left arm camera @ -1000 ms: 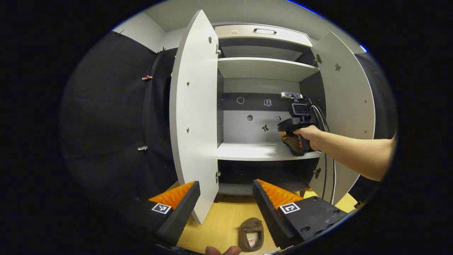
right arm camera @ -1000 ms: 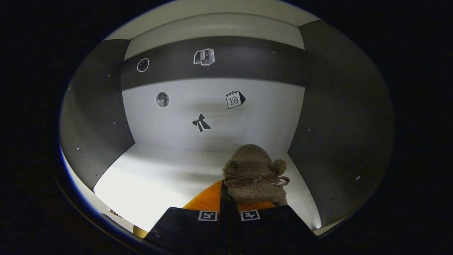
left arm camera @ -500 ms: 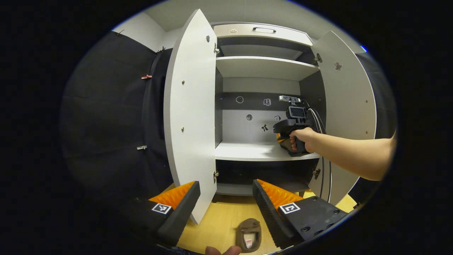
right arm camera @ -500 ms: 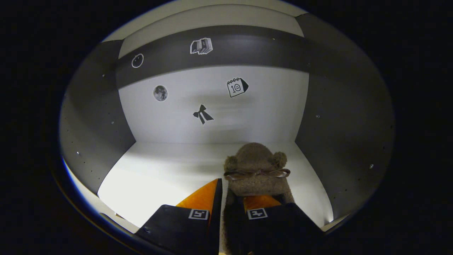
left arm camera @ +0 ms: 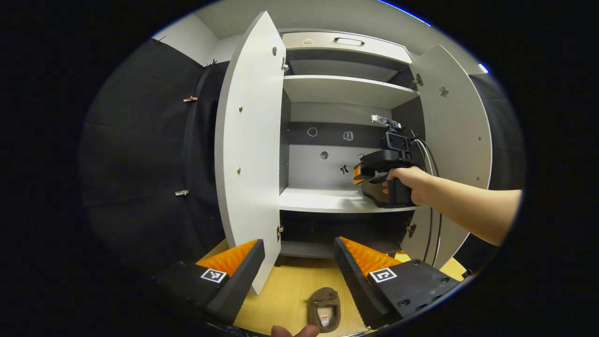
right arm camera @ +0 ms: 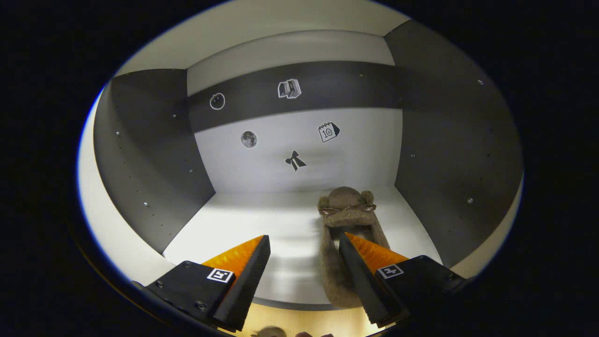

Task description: Grab one shoe with the right hand and put it into the shoe cabinet, grab the other shoe with the left hand and put it into the shoe cabinet; then close the right door with the right hand and the left door with the left hand.

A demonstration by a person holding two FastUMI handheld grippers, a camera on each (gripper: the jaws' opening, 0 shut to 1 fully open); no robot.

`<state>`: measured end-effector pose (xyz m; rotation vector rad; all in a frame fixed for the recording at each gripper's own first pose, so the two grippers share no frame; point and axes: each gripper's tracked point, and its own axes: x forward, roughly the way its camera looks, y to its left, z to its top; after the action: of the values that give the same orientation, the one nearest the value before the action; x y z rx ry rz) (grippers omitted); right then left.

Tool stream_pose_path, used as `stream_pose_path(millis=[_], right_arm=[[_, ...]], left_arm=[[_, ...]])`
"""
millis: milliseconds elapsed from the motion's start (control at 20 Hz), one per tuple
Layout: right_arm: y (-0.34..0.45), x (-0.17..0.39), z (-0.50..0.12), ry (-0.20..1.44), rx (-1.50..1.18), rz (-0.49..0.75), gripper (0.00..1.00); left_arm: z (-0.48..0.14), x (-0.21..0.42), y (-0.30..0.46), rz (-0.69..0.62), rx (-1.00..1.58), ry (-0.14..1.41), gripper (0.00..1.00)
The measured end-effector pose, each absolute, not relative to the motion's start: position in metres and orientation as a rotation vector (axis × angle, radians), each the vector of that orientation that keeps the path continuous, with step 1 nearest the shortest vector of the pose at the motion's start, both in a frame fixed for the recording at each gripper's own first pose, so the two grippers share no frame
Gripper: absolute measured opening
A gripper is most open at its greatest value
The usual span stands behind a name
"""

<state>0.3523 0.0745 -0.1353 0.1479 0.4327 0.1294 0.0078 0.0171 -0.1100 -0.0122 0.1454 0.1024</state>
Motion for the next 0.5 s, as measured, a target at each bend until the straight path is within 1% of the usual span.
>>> stream_pose_path(millis=[300, 500], right_arm=[[0.061, 0.295, -0.085, 0.302, 0.218, 0.126, 0.99], [0.038, 0.240, -0.043, 0.157, 0.157, 0.090, 0.98]], left_arm=[[-0.129, 0.001, 0.024, 0.093, -0.012, 0.182, 0.95], [-0.162, -0.003, 0.026, 0.079, 0.000, 0.237, 0.95]])
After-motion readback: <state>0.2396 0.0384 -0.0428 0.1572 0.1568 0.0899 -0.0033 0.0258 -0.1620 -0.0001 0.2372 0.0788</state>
